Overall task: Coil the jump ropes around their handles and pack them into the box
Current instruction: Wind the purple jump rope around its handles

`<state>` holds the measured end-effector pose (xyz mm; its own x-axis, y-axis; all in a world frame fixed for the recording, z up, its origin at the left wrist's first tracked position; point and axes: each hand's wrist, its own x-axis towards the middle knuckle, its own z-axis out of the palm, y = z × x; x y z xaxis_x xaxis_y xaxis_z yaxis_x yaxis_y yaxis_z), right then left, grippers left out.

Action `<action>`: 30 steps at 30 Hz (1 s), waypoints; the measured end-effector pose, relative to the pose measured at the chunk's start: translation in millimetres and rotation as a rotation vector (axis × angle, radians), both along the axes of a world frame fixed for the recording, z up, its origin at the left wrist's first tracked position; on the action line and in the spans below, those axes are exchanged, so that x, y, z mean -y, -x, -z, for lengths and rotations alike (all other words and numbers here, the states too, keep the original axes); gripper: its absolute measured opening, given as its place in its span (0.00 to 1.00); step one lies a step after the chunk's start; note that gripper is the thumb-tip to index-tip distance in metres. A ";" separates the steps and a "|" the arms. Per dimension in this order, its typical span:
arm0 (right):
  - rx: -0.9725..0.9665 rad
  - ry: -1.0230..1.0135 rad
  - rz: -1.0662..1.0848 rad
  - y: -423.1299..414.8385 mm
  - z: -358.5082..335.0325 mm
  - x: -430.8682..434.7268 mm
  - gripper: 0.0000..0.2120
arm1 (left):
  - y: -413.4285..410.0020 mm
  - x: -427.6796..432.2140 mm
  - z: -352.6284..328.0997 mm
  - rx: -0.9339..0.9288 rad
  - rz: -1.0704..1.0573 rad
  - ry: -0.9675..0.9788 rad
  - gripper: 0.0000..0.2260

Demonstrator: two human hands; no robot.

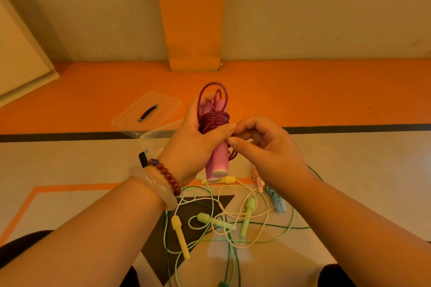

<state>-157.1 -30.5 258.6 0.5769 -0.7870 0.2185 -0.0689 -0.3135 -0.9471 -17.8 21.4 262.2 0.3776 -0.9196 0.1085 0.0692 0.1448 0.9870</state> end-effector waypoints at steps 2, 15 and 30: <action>0.012 0.002 0.033 -0.3 -3.6 -1.4 0.06 | -3.0 -0.4 -1.0 0.072 -0.009 -0.021 0.24; 0.003 -0.236 0.198 -2.2 -30.7 18.1 0.08 | 7.7 -0.8 12.0 0.471 0.176 -0.193 0.30; 0.222 -0.646 0.056 12.2 -26.6 38.7 0.07 | 2.2 -1.0 -0.3 0.060 0.034 -0.197 0.30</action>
<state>-169.2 -69.2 285.2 0.5274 -0.8267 -0.1962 0.1491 0.3174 -0.9365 -20.0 22.3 262.5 0.3439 -0.9375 -0.0535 0.0107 -0.0530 0.9985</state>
